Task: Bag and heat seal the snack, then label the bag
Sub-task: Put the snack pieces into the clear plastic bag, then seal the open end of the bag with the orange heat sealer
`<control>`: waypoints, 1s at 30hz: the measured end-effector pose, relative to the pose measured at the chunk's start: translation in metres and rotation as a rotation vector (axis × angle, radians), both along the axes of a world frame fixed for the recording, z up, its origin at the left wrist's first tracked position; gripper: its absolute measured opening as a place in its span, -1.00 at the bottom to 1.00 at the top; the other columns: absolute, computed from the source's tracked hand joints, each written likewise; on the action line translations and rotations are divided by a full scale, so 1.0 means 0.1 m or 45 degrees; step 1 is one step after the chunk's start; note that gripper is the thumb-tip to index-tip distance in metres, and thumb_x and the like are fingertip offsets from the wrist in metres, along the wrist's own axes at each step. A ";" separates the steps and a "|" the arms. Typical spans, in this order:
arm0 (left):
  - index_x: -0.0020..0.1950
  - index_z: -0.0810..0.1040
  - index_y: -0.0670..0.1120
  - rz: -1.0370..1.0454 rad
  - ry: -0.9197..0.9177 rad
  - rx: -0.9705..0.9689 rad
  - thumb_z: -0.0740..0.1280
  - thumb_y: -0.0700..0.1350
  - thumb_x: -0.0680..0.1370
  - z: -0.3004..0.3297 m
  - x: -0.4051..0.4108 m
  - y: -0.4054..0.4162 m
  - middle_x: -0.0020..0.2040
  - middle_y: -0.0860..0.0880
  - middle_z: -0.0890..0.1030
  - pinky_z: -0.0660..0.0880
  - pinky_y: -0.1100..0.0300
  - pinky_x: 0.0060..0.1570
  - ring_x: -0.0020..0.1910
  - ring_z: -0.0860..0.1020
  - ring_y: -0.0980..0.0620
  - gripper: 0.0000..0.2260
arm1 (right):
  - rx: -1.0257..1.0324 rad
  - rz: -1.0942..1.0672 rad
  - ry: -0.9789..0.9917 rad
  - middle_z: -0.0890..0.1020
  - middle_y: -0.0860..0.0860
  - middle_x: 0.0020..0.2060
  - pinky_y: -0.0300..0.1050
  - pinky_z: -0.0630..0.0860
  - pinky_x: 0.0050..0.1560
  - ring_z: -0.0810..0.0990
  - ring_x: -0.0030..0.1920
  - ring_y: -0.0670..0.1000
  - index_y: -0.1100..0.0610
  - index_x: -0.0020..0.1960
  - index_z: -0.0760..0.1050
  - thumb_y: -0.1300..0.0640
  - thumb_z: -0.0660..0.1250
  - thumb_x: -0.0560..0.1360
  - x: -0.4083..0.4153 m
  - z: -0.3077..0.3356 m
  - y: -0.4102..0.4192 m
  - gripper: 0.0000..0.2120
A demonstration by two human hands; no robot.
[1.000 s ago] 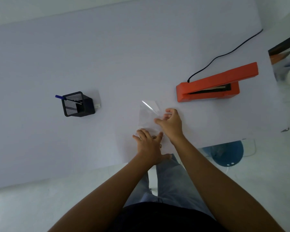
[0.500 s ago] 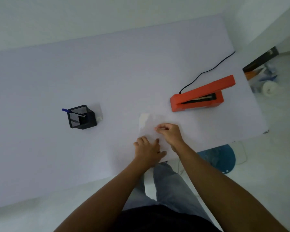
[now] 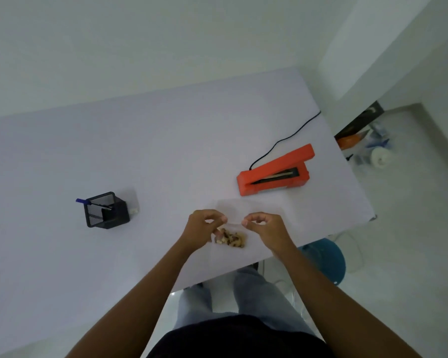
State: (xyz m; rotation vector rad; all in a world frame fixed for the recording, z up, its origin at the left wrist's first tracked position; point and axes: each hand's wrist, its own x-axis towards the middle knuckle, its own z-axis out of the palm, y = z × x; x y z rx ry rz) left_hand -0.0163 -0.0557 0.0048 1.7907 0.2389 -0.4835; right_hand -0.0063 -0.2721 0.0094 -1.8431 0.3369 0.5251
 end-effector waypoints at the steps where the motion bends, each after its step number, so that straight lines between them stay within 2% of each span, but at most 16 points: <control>1: -0.04 0.68 -0.21 0.015 0.002 -0.022 0.40 -0.11 0.57 -0.01 0.05 -0.09 -0.09 -0.17 0.71 0.54 0.19 -0.44 -0.30 0.69 -0.11 -0.83 | 0.012 0.013 0.002 0.72 -0.10 -0.18 -0.49 0.45 -0.08 0.59 -0.19 -0.35 0.19 -0.11 0.72 0.21 0.55 0.42 0.04 0.01 -0.10 -0.92; 3: -0.06 0.69 -0.23 0.031 -0.007 -0.051 0.39 -0.14 0.58 -0.01 0.13 -0.28 -0.14 -0.18 0.71 0.55 0.26 -0.34 -0.26 0.70 -0.07 -0.84 | 0.036 0.031 0.005 0.74 -0.10 -0.17 -0.35 0.50 0.01 0.64 -0.12 -0.25 0.13 -0.14 0.72 0.18 0.56 0.41 0.14 0.04 -0.30 -0.95; 6: -0.05 0.72 -0.17 0.044 -0.128 0.011 0.40 -0.14 0.57 0.05 0.23 -0.59 -0.15 -0.04 0.73 0.55 0.34 -0.16 -0.20 0.68 0.12 -0.86 | 0.095 0.029 -0.035 0.75 -0.06 -0.08 -0.12 0.60 0.11 0.69 0.00 -0.10 0.11 -0.13 0.72 0.17 0.57 0.40 0.32 0.11 -0.62 -0.93; 9: 0.01 0.73 -0.13 0.049 -0.227 0.039 0.41 -0.13 0.55 0.12 0.31 -0.87 -0.10 0.08 0.73 0.52 0.42 -0.09 -0.13 0.67 0.21 -0.87 | 0.138 0.080 -0.100 0.74 -0.04 -0.04 -0.15 0.60 0.14 0.68 0.04 -0.06 0.16 -0.12 0.71 0.20 0.56 0.40 0.48 0.14 -0.93 -0.92; 14: 0.01 0.73 -0.05 0.009 -0.100 0.091 0.42 -0.05 0.55 -0.01 0.30 -1.24 -0.09 0.11 0.73 0.60 0.28 -0.04 -0.10 0.68 0.15 -0.87 | 0.137 0.193 -0.026 0.75 -0.04 -0.02 -0.17 0.62 0.14 0.70 0.02 -0.09 0.22 -0.10 0.71 0.23 0.56 0.40 0.53 -0.02 -1.39 -0.90; 19: -0.05 0.74 -0.07 -0.010 0.009 0.160 0.44 -0.08 0.54 -0.15 0.22 -1.45 -0.13 0.08 0.73 0.59 0.29 -0.08 -0.16 0.67 0.14 -0.89 | 0.093 0.286 0.004 0.76 -0.03 -0.10 -0.19 0.60 0.16 0.71 0.01 -0.10 0.24 -0.12 0.71 0.24 0.58 0.38 0.54 -0.20 -1.60 -0.89; 21: -0.03 0.74 -0.10 0.006 0.057 0.130 0.43 -0.10 0.55 -0.16 0.22 -1.48 -0.10 0.04 0.73 0.57 0.32 -0.19 -0.19 0.69 0.11 -0.88 | 0.096 0.318 0.035 0.76 -0.04 -0.11 -0.20 0.61 0.12 0.72 0.00 -0.07 0.22 -0.10 0.72 0.22 0.58 0.38 0.55 -0.24 -1.65 -0.88; 23: -0.03 0.73 -0.15 0.034 0.106 0.088 0.42 -0.10 0.55 -0.13 0.25 -1.50 -0.09 -0.02 0.73 0.55 0.30 -0.34 -0.35 0.68 0.05 -0.86 | 0.110 0.343 0.079 0.76 -0.03 -0.10 -0.22 0.61 0.10 0.72 -0.01 -0.05 0.20 -0.07 0.72 0.20 0.58 0.38 0.59 -0.26 -1.68 -0.85; 26: -0.07 0.73 -0.12 0.039 0.110 0.103 0.41 -0.04 0.56 -0.11 0.31 -1.51 -0.10 -0.01 0.73 0.51 0.28 -0.43 -0.54 0.54 0.07 -0.83 | 0.124 0.361 0.140 0.76 -0.03 -0.06 -0.37 0.56 0.04 0.71 -0.03 -0.14 0.20 -0.03 0.71 0.18 0.57 0.40 0.68 -0.26 -1.71 -0.83; 30: -0.02 0.71 -0.10 0.125 0.256 0.013 0.37 -0.02 0.58 -0.07 0.45 -1.55 -0.14 -0.07 0.71 0.44 0.24 -0.50 -0.47 0.51 0.04 -0.81 | 0.112 0.315 0.124 0.74 -0.01 -0.05 -0.43 0.51 -0.14 0.66 -0.14 -0.24 0.19 0.06 0.70 0.12 0.50 0.49 0.81 -0.24 -1.70 -0.80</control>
